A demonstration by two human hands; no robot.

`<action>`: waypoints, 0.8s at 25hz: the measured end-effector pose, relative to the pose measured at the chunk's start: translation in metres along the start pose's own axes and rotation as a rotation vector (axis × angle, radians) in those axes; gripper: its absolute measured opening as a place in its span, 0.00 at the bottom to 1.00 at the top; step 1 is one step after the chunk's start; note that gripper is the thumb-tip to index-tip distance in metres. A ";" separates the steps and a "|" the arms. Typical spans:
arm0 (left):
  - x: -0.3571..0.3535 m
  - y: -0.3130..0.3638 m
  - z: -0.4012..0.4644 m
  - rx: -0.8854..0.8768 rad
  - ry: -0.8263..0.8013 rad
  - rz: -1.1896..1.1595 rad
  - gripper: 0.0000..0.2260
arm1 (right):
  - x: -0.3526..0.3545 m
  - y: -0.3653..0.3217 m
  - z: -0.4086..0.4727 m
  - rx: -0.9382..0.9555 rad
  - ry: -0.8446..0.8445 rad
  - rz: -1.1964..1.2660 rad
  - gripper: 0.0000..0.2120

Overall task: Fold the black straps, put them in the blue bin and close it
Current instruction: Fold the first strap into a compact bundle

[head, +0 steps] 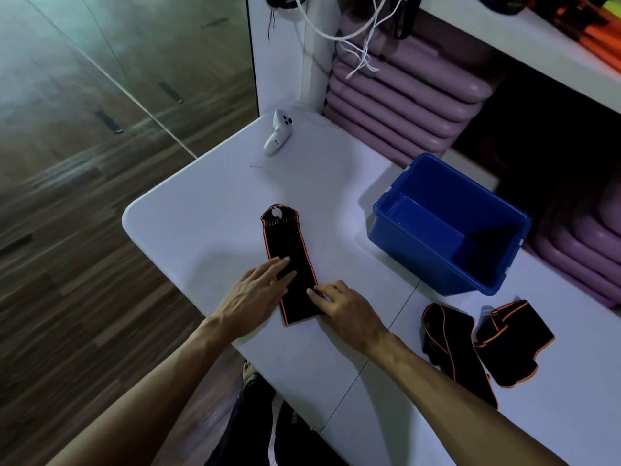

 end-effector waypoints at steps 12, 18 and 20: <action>0.000 0.011 -0.020 0.030 0.095 -0.211 0.26 | 0.016 0.029 0.042 -0.045 -0.336 0.310 0.16; 0.009 0.013 -0.006 0.166 0.085 -0.333 0.22 | 0.020 0.036 0.051 -0.261 -0.291 0.576 0.16; 0.008 0.014 -0.008 0.169 0.126 -0.265 0.22 | 0.019 0.034 0.046 -0.241 -0.262 0.573 0.15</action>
Point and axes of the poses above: each hand's wrist, its own z-axis towards the middle knuckle, its own x-axis out of the back of the hand, y = z × x, the point moved 4 cm from there along z, towards the middle knuckle, and after that the axes turned 9 degrees about x, right-handed, at the moved point
